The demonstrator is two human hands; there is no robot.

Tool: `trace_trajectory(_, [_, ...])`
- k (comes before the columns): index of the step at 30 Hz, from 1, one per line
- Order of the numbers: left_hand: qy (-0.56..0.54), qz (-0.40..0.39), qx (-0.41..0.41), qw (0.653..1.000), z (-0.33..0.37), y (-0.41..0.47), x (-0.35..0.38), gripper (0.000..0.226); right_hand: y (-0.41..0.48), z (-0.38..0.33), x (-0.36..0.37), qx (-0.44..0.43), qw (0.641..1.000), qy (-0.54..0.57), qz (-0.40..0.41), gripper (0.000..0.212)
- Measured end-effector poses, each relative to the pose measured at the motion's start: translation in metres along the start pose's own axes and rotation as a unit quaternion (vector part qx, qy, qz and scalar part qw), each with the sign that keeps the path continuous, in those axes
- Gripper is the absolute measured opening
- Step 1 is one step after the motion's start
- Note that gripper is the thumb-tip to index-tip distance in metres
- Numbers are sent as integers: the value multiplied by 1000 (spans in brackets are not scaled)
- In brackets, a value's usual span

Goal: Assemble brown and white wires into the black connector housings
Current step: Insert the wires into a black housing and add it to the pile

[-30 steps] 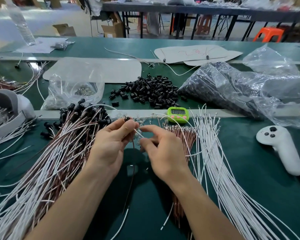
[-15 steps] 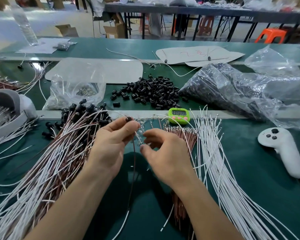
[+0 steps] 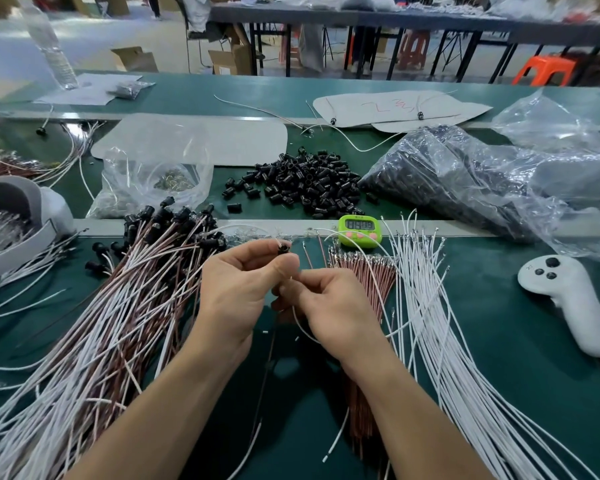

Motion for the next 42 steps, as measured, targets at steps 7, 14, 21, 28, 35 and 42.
trace_trajectory(7, [-51,11,23,998,6,5,-6,35,-8,-10,-6,-30,982,-178,59,21])
trace_trajectory(14, [-76,2,53,996,16,2,-6,26,-20,-26,-9,-38,928,-360,86,22])
trace_trajectory(21, [-69,-26,58,996,17,2,-2,10,-22,-36,-17,-81,912,-382,125,21])
trace_trajectory(28, [-15,-82,69,994,12,-1,11,16,-16,-36,-16,-122,983,-99,94,10])
trace_trajectory(35, [-21,-76,81,994,16,-3,11,14,-14,-27,-15,-89,989,-89,81,17])
trace_trajectory(42, [-14,-88,81,993,16,-3,13,14,-14,-28,-17,-69,988,-97,95,37])
Point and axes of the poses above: each hand's wrist, its own y-axis towards the middle knuckle, its own x-axis out of the palm, z = x × y, the point moved 10 cm from there along y, towards the middle knuckle, and after that the axes turned 1 degree about -y, right-handed, at the moved point
